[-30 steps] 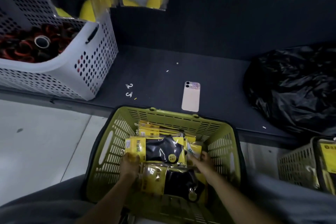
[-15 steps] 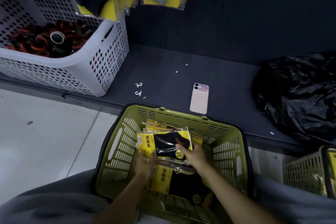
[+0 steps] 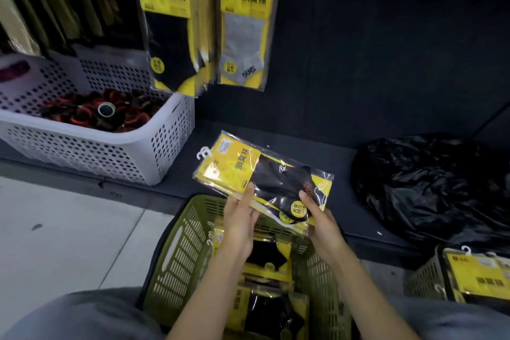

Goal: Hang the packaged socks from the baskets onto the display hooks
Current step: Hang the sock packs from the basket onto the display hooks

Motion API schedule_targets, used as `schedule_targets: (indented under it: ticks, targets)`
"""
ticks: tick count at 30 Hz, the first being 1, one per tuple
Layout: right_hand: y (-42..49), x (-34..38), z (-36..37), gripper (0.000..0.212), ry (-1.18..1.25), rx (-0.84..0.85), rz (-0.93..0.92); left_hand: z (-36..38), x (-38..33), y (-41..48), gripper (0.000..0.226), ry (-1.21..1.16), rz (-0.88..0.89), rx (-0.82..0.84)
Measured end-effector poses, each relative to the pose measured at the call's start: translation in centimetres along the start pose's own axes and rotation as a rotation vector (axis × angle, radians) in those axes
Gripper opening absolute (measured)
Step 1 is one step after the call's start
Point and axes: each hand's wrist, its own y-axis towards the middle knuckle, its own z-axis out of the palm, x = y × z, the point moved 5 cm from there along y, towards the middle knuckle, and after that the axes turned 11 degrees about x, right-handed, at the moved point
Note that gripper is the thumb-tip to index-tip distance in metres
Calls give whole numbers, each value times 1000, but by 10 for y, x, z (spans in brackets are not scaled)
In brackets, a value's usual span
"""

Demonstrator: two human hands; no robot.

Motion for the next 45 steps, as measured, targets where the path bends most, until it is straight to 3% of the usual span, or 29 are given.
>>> schedule_targets:
  ticks: [5,8,11,14,17,21,28,32,35,40,45]
  targets:
    - [-2,72,21,64,-190,-44,-282,30,-91,-4,18,402,294,67]
    - [-5,124,56,46,-255,63,-440,47,-140,-7,11,550,425,157]
    - [-9,162,101,42,-292,166,-527,58,-178,-8,12,662,485,212]
    - [-9,187,136,32,-269,156,-583,67,-210,-10,19,735,547,232]
    - [-9,206,164,37,-238,179,-605,70,-241,-12,34,757,608,232]
    - [-6,214,186,24,-214,237,-597,68,-272,-10,22,825,678,224]
    - [4,219,196,18,-247,279,-619,51,-293,-3,37,822,758,226]
    - [16,228,188,7,-185,192,-661,38,-312,-2,64,795,832,194]
    - [25,242,181,18,-193,119,-682,28,-329,-8,61,777,905,137]
    - [46,265,188,8,-314,90,-673,12,-343,-11,55,790,962,14]
    - [71,279,198,9,-377,28,-660,6,-348,-6,59,724,945,8]
